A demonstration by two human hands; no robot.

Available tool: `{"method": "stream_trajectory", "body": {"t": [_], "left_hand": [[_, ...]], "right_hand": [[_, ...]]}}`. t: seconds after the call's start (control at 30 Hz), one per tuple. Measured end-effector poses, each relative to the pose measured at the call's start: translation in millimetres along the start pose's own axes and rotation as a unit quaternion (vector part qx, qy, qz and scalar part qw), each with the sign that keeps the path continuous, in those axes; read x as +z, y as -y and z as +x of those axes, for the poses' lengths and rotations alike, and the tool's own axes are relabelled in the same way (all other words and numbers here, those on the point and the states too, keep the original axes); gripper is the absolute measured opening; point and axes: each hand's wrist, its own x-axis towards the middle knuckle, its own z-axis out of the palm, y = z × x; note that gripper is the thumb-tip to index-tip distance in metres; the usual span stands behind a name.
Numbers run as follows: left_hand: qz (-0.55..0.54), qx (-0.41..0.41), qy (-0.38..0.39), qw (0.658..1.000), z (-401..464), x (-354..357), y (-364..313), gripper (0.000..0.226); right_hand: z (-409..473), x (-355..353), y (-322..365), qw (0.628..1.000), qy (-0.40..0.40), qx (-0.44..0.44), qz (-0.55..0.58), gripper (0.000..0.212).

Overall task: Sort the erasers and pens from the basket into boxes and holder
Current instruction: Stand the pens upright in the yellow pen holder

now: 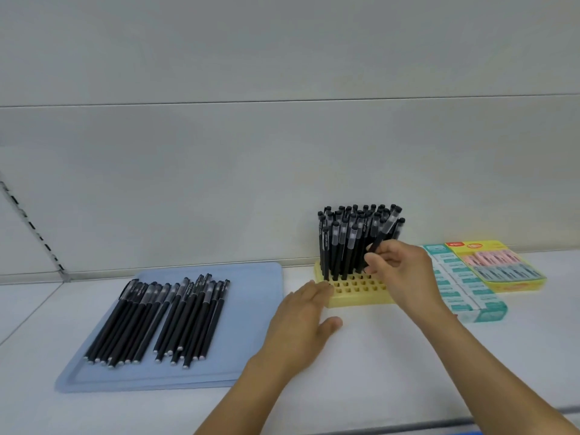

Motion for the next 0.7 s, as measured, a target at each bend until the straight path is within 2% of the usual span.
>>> {"method": "stream_trajectory", "body": {"t": [0.13,0.4,0.7], "left_hand": [[0.045,-0.001,0.000,0.999,2.8,1.1,1.3,0.057],[0.017,0.004,-0.015,1.000,2.0,5.3,4.0,0.058],[0.009,0.005,-0.005,1.000,3.1,2.2,3.0,0.058]], "right_hand": [[4.1,12.7,-9.0,0.999,0.022,-0.006,-0.029,0.013],[9.2,22.3,-9.0,0.988,0.016,-0.030,-0.148,0.005],[8.1,27.4,-14.5,0.973,0.041,0.006,-0.225,0.007]]}}
